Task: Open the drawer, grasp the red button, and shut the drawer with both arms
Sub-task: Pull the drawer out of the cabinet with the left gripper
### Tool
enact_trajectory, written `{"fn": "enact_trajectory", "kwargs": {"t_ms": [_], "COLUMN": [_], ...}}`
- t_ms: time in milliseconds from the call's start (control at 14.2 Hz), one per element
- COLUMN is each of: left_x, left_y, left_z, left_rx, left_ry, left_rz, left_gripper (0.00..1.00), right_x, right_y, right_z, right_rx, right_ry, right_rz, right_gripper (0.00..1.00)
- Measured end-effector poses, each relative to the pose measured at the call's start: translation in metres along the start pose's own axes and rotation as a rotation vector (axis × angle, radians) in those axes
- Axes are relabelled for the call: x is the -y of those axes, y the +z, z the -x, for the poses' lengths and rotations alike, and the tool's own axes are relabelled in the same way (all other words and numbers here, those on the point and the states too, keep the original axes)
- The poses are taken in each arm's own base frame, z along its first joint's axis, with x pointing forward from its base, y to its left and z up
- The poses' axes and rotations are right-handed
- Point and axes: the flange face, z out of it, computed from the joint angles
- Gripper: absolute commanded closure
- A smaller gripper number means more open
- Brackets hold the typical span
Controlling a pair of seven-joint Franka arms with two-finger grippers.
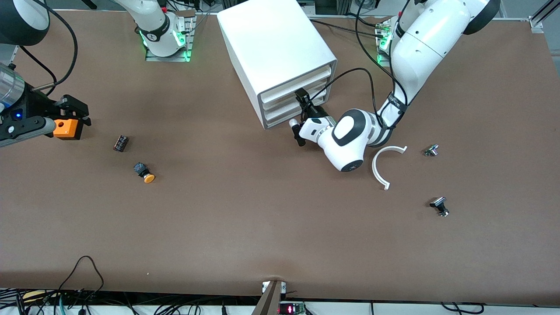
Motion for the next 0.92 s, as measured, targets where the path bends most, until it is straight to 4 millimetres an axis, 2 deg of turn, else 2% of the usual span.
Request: {"fn": "enact_trajectory", "kwargs": {"t_ms": [493, 916], "left_x": [0.001, 0.008], "left_y": [-0.001, -0.023], "left_z": [-0.001, 0.002], "left_rx": [-0.008, -0.028], "left_ry": [0.006, 0.0], "left_rz": [-0.009, -0.044], "left_gripper": [1.0, 1.0], "right_x": [0.0, -0.003], "right_y": [0.0, 0.0], "right_z": [0.0, 0.001], "right_rx": [0.0, 0.0], "right_ry": [0.001, 0.005], "right_rz": [0.0, 0.0], "right_gripper": [0.0, 0.0]}}
